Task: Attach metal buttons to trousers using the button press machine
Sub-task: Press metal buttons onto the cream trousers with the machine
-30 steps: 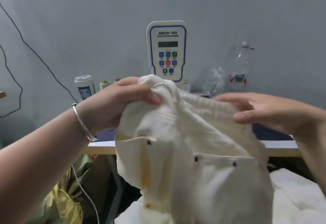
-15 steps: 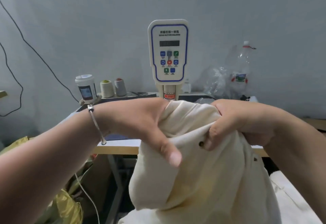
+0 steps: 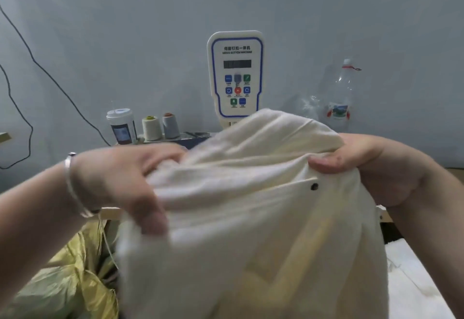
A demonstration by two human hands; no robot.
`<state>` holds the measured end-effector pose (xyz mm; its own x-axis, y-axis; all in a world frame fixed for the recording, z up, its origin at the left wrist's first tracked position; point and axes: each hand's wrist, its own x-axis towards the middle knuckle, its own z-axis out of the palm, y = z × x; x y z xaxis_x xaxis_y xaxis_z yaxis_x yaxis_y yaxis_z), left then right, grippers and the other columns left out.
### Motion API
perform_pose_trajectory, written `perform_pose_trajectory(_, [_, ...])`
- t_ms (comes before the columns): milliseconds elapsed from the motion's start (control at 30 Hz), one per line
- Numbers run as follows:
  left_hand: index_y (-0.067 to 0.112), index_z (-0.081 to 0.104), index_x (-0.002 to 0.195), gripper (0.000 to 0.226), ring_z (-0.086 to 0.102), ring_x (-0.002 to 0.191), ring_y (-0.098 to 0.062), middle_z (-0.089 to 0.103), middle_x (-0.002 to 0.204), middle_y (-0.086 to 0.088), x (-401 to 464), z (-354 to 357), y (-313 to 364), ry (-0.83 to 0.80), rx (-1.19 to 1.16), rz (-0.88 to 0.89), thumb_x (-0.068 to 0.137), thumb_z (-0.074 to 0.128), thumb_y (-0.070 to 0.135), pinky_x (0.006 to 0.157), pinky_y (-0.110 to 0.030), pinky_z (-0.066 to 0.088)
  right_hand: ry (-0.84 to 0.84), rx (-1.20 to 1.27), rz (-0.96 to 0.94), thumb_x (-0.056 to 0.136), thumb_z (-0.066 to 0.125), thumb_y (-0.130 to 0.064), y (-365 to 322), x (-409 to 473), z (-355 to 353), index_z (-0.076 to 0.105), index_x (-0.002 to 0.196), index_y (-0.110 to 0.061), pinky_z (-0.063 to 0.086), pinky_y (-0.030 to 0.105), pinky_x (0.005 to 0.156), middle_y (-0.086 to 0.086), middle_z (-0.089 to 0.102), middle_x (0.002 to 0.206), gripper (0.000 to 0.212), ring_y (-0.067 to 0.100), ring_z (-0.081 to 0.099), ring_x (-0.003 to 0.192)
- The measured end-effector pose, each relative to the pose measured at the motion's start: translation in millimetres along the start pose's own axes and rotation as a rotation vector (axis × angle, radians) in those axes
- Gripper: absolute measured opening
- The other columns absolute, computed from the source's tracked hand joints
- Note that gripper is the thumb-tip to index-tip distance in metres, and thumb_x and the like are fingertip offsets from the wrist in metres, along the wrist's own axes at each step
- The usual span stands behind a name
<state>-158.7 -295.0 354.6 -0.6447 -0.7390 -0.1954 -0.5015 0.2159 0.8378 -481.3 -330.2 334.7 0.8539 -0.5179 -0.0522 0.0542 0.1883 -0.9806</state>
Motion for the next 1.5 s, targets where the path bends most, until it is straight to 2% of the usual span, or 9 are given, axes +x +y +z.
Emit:
perform_pose_trajectory(167, [-0.004, 0.045, 0.143, 0.067, 0.039, 0.121, -0.060, 0.026, 0.144, -0.043, -9.1, -2.1, 31.0, -0.254, -0.763, 0.180, 0.077, 0.057, -0.014, 0.102, -0.064, 0.035, 0.024, 0.196, -0.139, 0.083, 0.067, -0.012, 6.6, 11.5, 14.0, 0.069, 0.116, -0.005, 0.056, 0.037, 0.086, 0.015, 0.067, 0.121, 0.034, 0.026, 0.066, 0.108])
perform_pose_trajectory(267, [0.032, 0.062, 0.128, 0.065, 0.067, 0.103, -0.042, 0.060, 0.131, -0.026, 4.2, 4.1, 2.3, 0.199, -0.468, 0.154, 0.071, 0.069, 0.001, 0.076, -0.046, 0.061, 0.265, 0.345, -0.057, 0.073, 0.066, -0.015, 23.3, 19.6, 13.0, 0.073, 0.107, -0.002, 0.058, 0.039, 0.081, 0.018, 0.068, 0.116, 0.037, 0.027, 0.069, 0.101])
perform_pose_trajectory(367, [0.023, 0.071, 0.119, 0.039, 0.071, 0.100, -0.021, 0.070, 0.121, -0.007, 12.3, 11.3, -23.5, 0.186, -0.369, 0.164, 0.081, 0.079, 0.024, 0.077, -0.028, 0.059, 0.446, 0.338, -0.162, 0.079, 0.061, -0.013, 43.6, 26.8, 9.9, 0.063, 0.127, -0.012, 0.056, 0.040, 0.085, 0.017, 0.067, 0.119, 0.049, 0.030, 0.067, 0.107])
perform_pose_trajectory(533, [0.034, 0.078, 0.100, 0.060, 0.067, 0.104, -0.006, 0.072, 0.106, 0.013, 26.5, 19.8, -38.2, 0.229, 0.116, 0.031, 0.058, 0.077, 0.076, 0.082, -0.012, 0.049, 0.465, 0.307, -0.313, 0.081, 0.058, -0.004, 59.9, 33.2, 11.1, 0.068, 0.120, -0.018, 0.059, 0.034, 0.079, 0.013, 0.069, 0.118, 0.043, 0.027, 0.067, 0.107])
perform_pose_trajectory(800, [0.013, 0.067, 0.071, 0.018, 0.057, 0.071, -0.017, 0.058, 0.080, -0.009, 30.8, 22.1, -68.5, 0.114, -0.250, 0.001, 0.066, 0.081, 0.023, 0.061, -0.019, 0.047, 0.671, 0.540, 0.138, 0.088, 0.063, -0.018, 103.9, 68.2, -13.0, 0.066, 0.116, 0.001, 0.048, 0.050, 0.097, 0.028, 0.067, 0.112, 0.034, 0.041, 0.062, 0.111])
perform_pose_trajectory(1000, [0.008, 0.036, 0.057, 0.036, 0.028, 0.072, -0.040, 0.031, 0.085, -0.031, 36.1, 3.3, -114.4, 0.277, -0.473, 0.005, 0.055, 0.072, 0.015, 0.060, -0.035, 0.030, 0.896, -0.233, 0.267, 0.088, 0.067, -0.028, 128.7, 96.9, -60.0, 0.071, 0.074, -0.013, 0.046, 0.022, 0.056, 0.000, 0.067, 0.068, 0.021, 0.013, 0.060, 0.060])
perform_pose_trajectory(1167, [0.009, 0.038, 0.057, 0.047, 0.037, 0.074, -0.032, 0.043, 0.089, -0.025, 31.8, -34.4, -169.8, 0.311, -0.512, -0.050, 0.054, 0.084, 0.017, 0.059, -0.030, 0.035, 1.446, -0.875, 0.084, 0.093, 0.053, -0.011, 128.6, 101.2, -160.6, 0.072, 0.093, -0.019, 0.049, 0.035, 0.078, 0.003, 0.070, 0.101, 0.020, 0.023, 0.060, 0.096])
perform_pose_trajectory(1300, [0.004, 0.040, 0.053, 0.056, 0.049, 0.076, -0.030, 0.052, 0.093, -0.027, 42.0, -59.9, -202.2, 0.398, -0.361, -0.136, 0.048, 0.090, 0.028, 0.063, -0.031, 0.035, 1.381, -1.186, 0.326, 0.096, 0.047, -0.014, 129.9, 121.9, -223.0, 0.071, 0.110, -0.019, 0.048, 0.036, 0.081, 0.009, 0.064, 0.116, 0.029, 0.030, 0.057, 0.105])
perform_pose_trajectory(1500, [-0.008, 0.051, 0.062, 0.054, 0.052, 0.068, -0.025, 0.053, 0.083, -0.023, 90.2, -72.0, -210.7, 0.580, -0.279, -0.185, 0.050, 0.083, 0.033, 0.064, -0.033, 0.036, 1.297, -1.230, 0.591, 0.095, 0.056, -0.033, 127.9, 155.1, -252.8, 0.071, 0.096, -0.030, 0.038, 0.025, 0.065, 0.002, 0.069, 0.101, 0.016, 0.025, 0.063, 0.094])
